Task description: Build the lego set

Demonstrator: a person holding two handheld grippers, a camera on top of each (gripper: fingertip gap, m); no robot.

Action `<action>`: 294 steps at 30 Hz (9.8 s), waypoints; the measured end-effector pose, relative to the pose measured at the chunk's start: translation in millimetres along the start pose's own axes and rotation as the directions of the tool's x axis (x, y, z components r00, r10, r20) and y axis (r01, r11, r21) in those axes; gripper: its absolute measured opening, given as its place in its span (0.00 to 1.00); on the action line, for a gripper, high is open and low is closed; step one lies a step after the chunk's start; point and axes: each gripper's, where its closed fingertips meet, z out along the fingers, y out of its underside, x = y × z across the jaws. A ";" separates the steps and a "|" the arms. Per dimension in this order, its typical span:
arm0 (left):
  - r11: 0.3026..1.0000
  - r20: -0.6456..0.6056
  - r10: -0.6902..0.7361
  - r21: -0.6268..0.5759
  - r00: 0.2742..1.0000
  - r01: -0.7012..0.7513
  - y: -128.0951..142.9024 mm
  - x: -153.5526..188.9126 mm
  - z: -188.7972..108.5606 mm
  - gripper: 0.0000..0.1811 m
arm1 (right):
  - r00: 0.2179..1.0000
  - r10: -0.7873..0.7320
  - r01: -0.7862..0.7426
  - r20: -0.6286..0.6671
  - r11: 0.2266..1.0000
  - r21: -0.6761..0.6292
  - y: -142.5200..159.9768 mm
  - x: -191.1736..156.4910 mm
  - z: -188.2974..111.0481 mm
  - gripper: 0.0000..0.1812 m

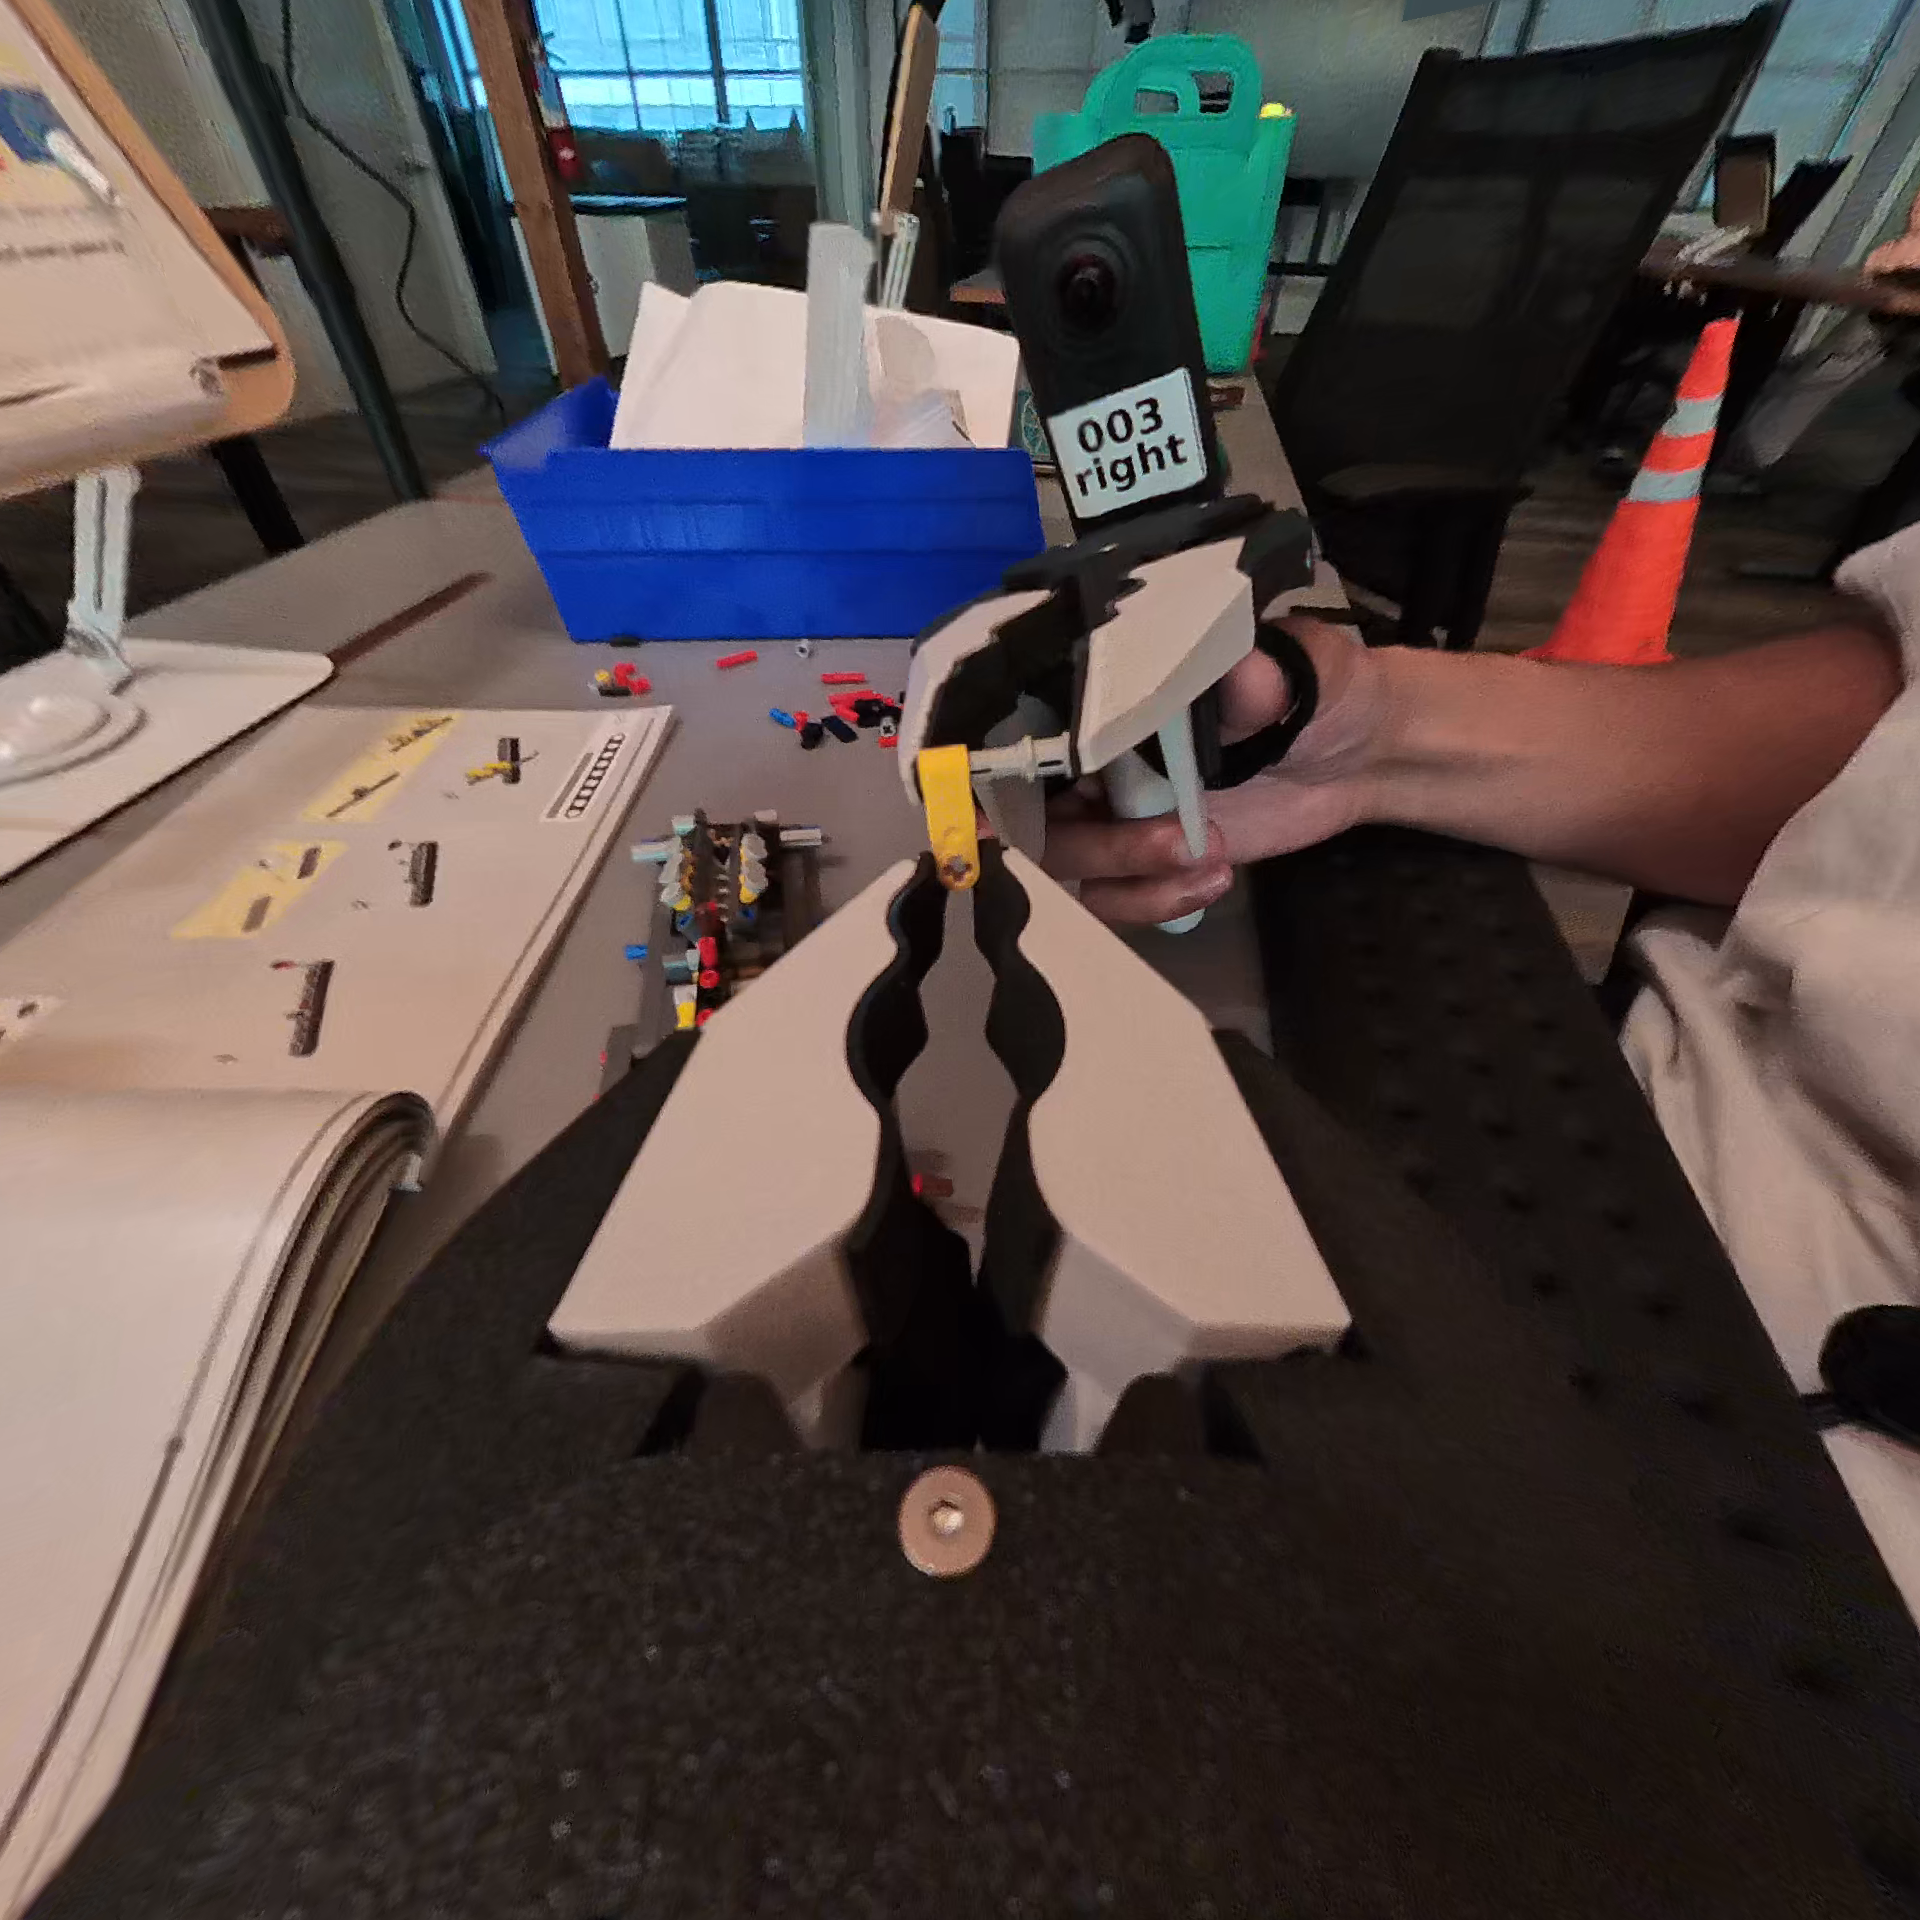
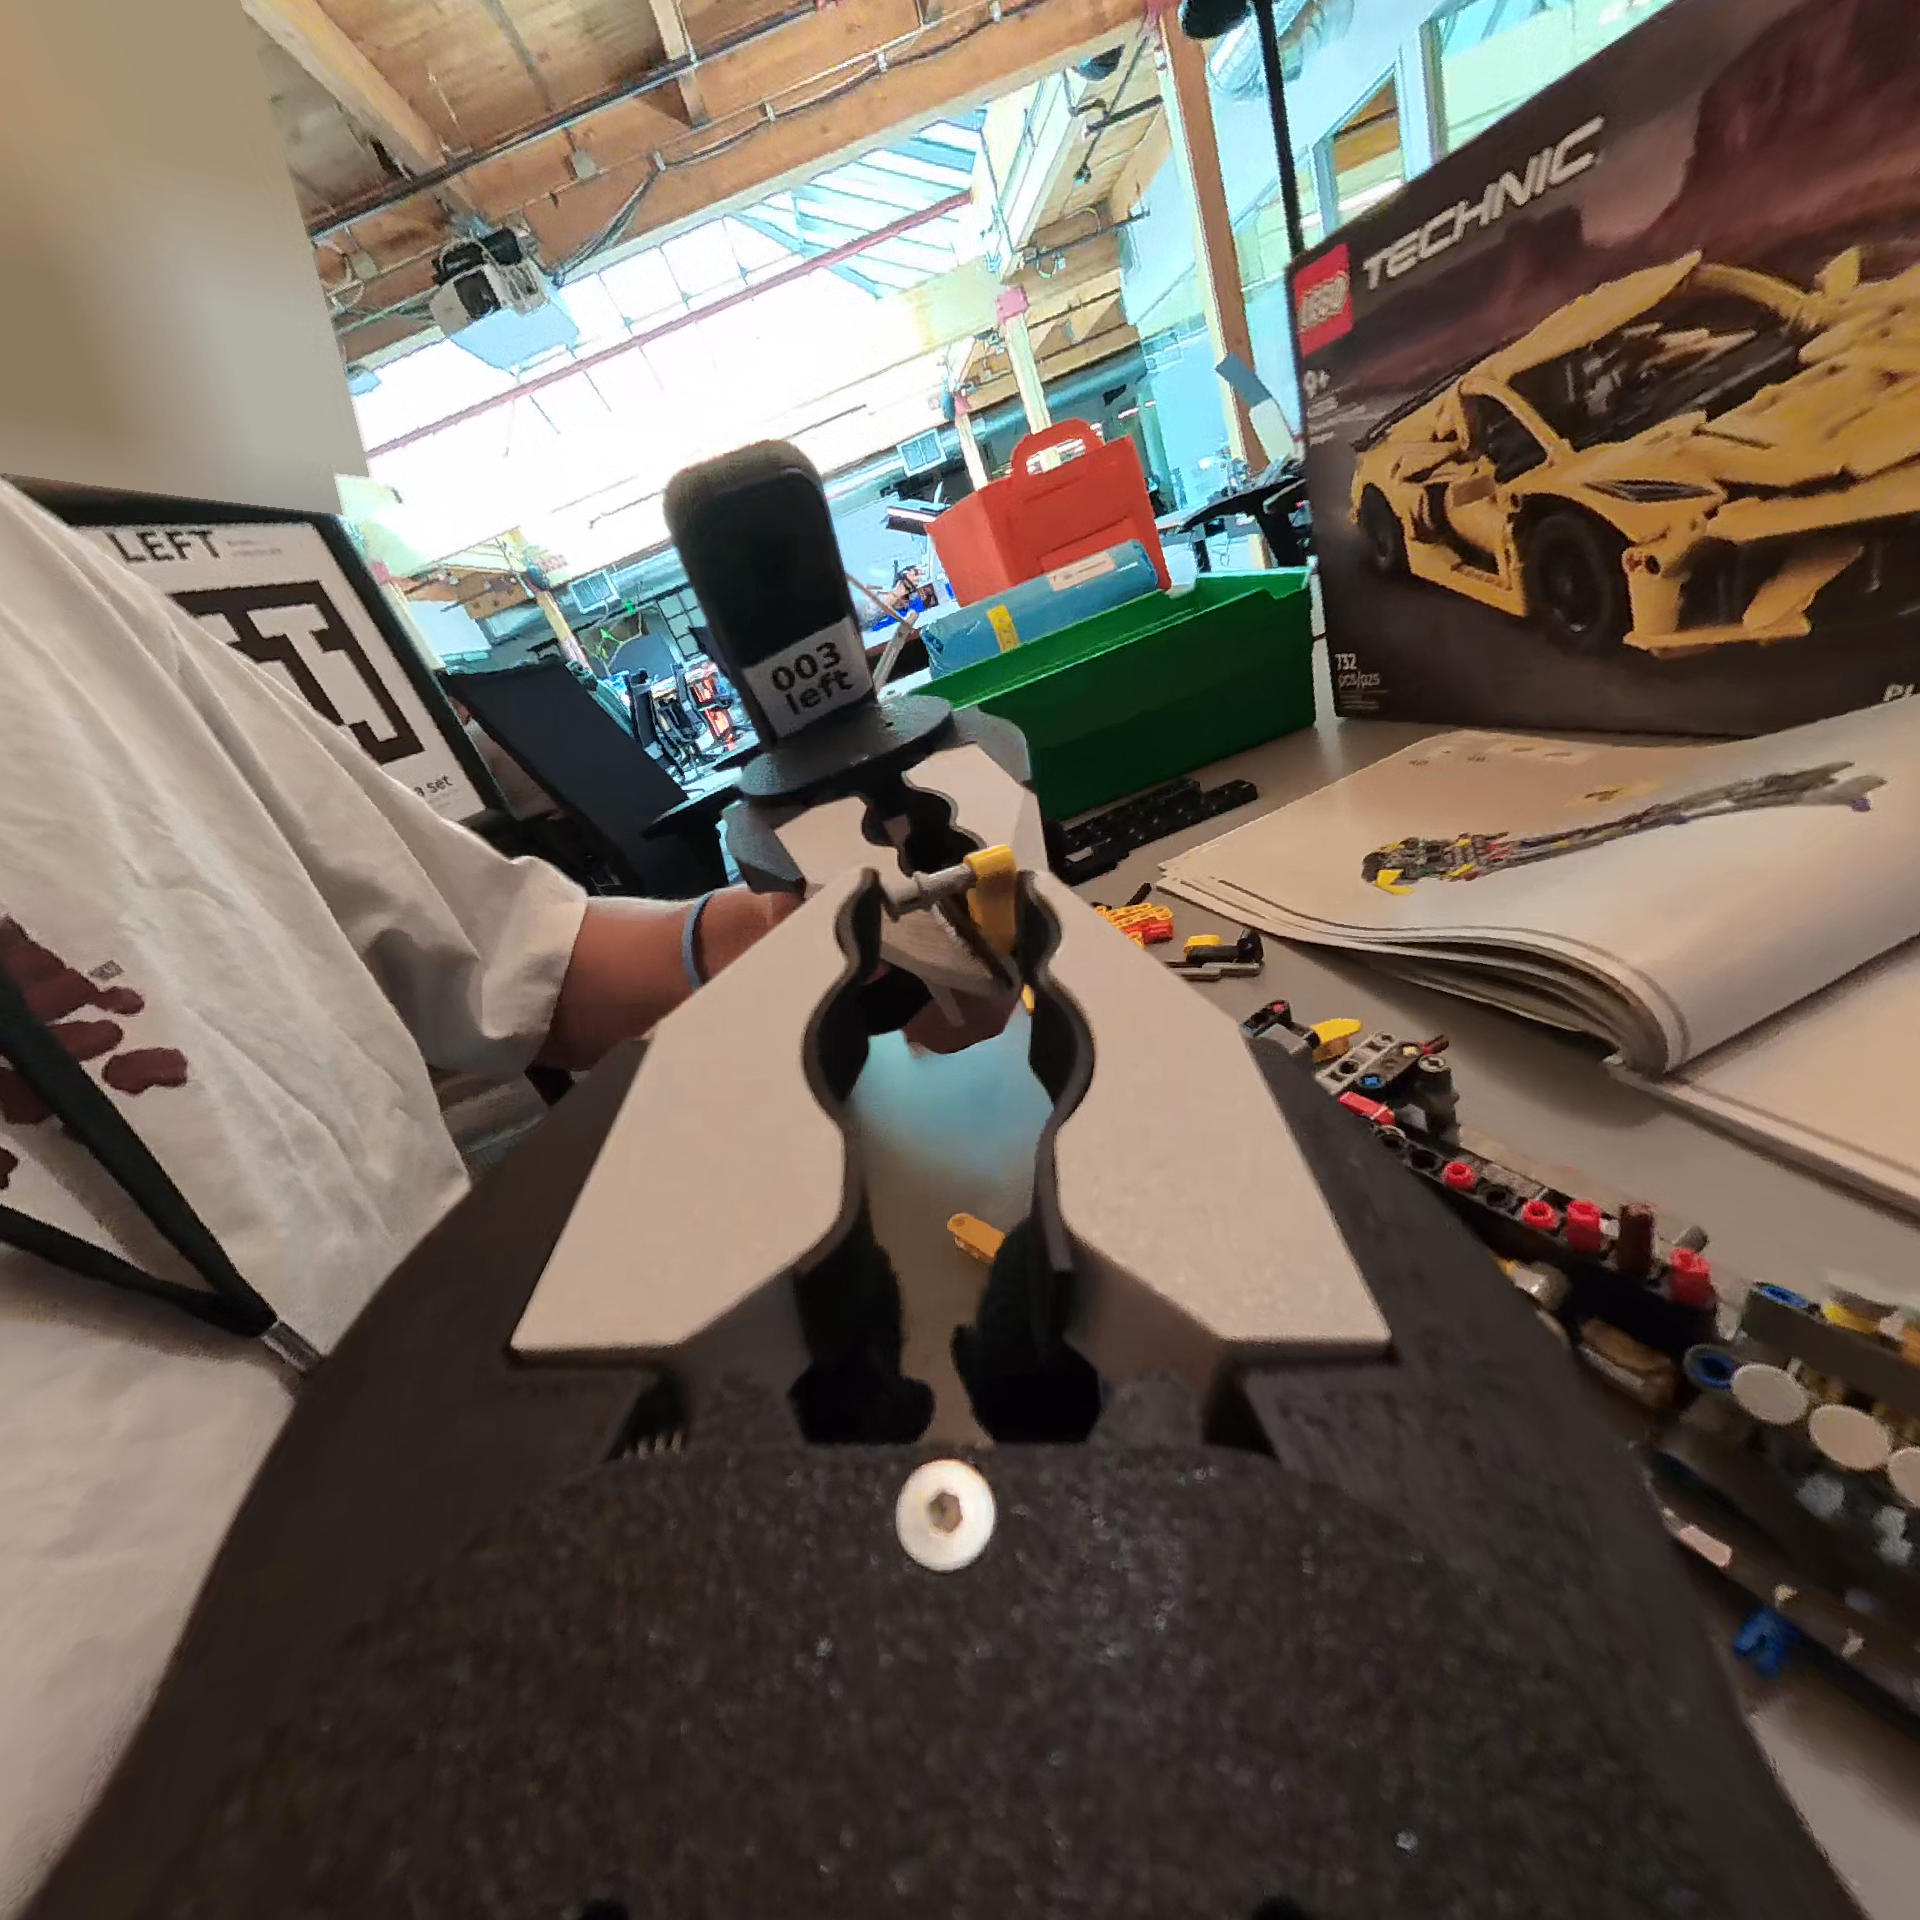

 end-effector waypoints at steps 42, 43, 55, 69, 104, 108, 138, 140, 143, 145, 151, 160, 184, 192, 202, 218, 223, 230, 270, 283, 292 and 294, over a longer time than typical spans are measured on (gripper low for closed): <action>0.809 0.037 0.586 -0.082 0.809 -0.582 6.8 27.6 -8.1 0.02 | 0.896 -0.436 0.443 0.081 0.889 -0.114 22.2 -36.3 -0.7 0.13; 0.817 0.036 0.575 -0.081 0.817 -0.571 6.7 27.1 -8.1 0.02 | 0.898 -0.433 0.440 0.079 0.892 -0.106 21.6 -36.0 -0.4 0.13; 0.963 -0.178 0.235 -0.088 0.956 -0.253 15.0 37.2 -12.6 0.02 | 0.954 -0.274 0.286 0.124 0.955 -0.084 20.9 -40.6 -1.6 0.16; 0.964 -0.267 0.202 -0.118 0.942 -0.240 21.5 48.5 -16.8 0.02 | 0.963 -0.187 0.214 0.195 0.969 -0.128 31.7 -51.6 2.0 0.17; 0.995 -0.406 -0.041 -0.102 0.913 0.000 14.6 63.4 -17.2 0.02 | 0.959 -0.231 0.257 0.166 0.953 -0.158 34.2 -56.3 8.6 0.13; 0.992 -0.378 -0.041 -0.126 0.925 -0.008 19.1 57.6 -15.4 0.02 | 0.978 -0.158 0.181 0.136 0.966 -0.182 34.8 -47.9 10.2 0.13; 0.990 -0.348 -0.018 -0.140 0.937 -0.033 22.9 54.0 -13.1 0.02 | 0.936 -0.350 0.351 0.035 0.921 -0.171 34.5 -34.5 9.5 0.06; 0.990 -0.348 -0.018 -0.137 0.937 -0.031 22.4 53.7 -13.4 0.02 | 0.910 -0.414 0.414 0.030 0.899 -0.145 32.9 -34.8 10.1 0.05; 0.990 -0.350 -0.018 -0.135 0.936 -0.032 22.1 53.9 -13.8 0.02 | 0.895 -0.445 0.443 0.020 0.887 -0.132 32.6 -35.7 10.5 0.05; 0.991 -0.357 -0.020 -0.134 0.934 -0.030 21.8 55.1 -13.9 0.02 | 0.893 -0.449 0.449 0.029 0.885 -0.122 32.3 -36.9 10.9 0.05; 0.990 -0.362 -0.008 -0.133 0.932 -0.043 23.0 57.3 -13.0 0.01 | 0.900 -0.433 0.436 0.052 0.892 -0.118 33.8 -38.9 11.0 0.05; 0.978 -0.370 0.003 -0.192 0.929 -0.080 39.3 62.2 -6.4 0.00 | 0.892 -0.439 0.451 0.104 0.874 -0.182 46.5 -42.6 15.9 0.04; 0.802 -0.325 -0.593 -0.166 0.736 0.573 8.1 9.3 -13.6 0.04 | 0.614 -0.766 0.672 -0.188 0.633 -0.385 32.9 7.3 3.1 0.04; 0.798 -0.320 -0.603 -0.212 0.731 0.565 14.7 13.1 -14.3 0.03 | 0.596 -0.784 0.687 -0.176 0.610 -0.395 36.0 6.5 5.4 0.04; 0.781 -0.362 -0.623 -0.254 0.693 0.570 17.6 20.7 -18.6 0.03 | 0.585 -0.792 0.715 -0.175 0.605 -0.351 39.8 -1.6 7.5 0.04; 0.800 -0.384 -0.600 -0.276 0.702 0.533 20.4 28.4 -19.3 0.03 | 0.679 -0.724 0.653 -0.123 0.672 -0.349 46.4 -7.2 7.0 0.05; 0.800 -0.396 -0.600 -0.274 0.695 0.534 19.5 30.8 -18.8 0.03 | 0.679 -0.725 0.654 -0.115 0.668 -0.354 46.8 -9.3 6.0 0.04; 0.801 -0.387 -0.599 -0.286 0.701 0.526 22.7 31.8 -17.2 0.03 | 0.707 -0.700 0.628 -0.102 0.687 -0.365 50.3 -8.8 5.0 0.04; 0.918 -0.017 -0.386 -0.102 0.922 0.383 30.1 1.9 -52.1 0.07 | 0.716 -0.605 0.385 -0.348 0.758 -0.526 58.0 29.3 31.7 0.04; 0.905 0.046 -0.422 -0.043 0.905 0.424 26.2 -12.5 -67.6 0.07 | 0.736 -0.543 0.357 -0.405 0.819 -0.450 47.4 33.9 48.9 0.03; 0.907 0.036 -0.415 -0.057 0.909 0.417 27.5 -8.2 -64.0 0.06 | 0.721 -0.580 0.402 -0.379 0.795 -0.454 47.6 27.5 52.1 0.03; 0.910 0.030 -0.408 -0.061 0.912 0.409 27.4 -6.4 -62.9 0.03 | 0.718 -0.583 0.403 -0.380 0.794 -0.456 47.8 27.7 51.5 0.03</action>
